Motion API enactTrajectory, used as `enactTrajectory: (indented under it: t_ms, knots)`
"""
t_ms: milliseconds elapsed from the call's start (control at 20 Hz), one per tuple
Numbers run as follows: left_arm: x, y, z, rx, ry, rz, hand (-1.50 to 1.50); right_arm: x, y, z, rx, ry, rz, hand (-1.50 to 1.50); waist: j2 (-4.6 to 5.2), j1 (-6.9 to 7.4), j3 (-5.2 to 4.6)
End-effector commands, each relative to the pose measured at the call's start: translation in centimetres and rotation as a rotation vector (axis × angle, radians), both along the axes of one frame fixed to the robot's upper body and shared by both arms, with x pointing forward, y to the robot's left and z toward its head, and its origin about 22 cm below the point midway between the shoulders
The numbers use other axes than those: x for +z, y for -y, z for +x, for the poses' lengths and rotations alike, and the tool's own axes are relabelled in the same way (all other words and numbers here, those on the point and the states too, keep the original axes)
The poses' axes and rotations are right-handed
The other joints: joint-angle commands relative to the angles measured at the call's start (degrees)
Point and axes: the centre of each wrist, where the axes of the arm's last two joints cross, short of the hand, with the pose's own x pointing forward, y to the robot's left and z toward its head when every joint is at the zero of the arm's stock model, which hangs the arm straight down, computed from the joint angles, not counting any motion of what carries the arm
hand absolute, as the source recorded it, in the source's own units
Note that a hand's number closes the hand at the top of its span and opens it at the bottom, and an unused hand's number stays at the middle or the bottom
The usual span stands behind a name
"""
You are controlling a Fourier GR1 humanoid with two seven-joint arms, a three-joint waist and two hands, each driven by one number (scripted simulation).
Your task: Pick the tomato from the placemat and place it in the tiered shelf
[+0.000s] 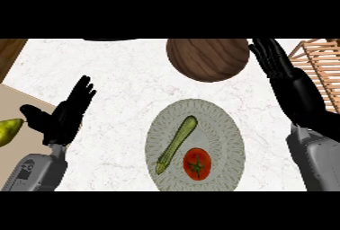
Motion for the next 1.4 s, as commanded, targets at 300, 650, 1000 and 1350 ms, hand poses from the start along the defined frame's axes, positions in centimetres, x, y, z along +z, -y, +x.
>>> enactTrajectory:
  t_ms: [300,650,1000,1350]
  knots:
    - [-2.0,-7.0,-3.5,0.19,-0.17,0.21,0.0,-3.4,-1.6,-2.5,-0.372,0.124,-0.354,1.5,-3.37,-3.12,-3.22]
    - [-2.5,-8.5,-5.6,0.197,-0.189,0.22,0.0,-10.4,-13.2,-12.7,-0.39,0.193,-0.24,-1.5,-2.48,-0.25,-2.47]
    - [-2.3,-9.0,-6.9,0.221,-0.189,0.218,0.0,-14.1,-13.7,-17.9,-0.626,0.215,-0.509,-1.5,-2.7,-1.63,-2.69]
    - [-1.8,-9.1,-6.8,0.222,-0.18,0.215,0.0,-13.6,-13.1,-20.9,-0.72,0.104,-0.883,-1.5,-2.28,-1.78,-2.79]
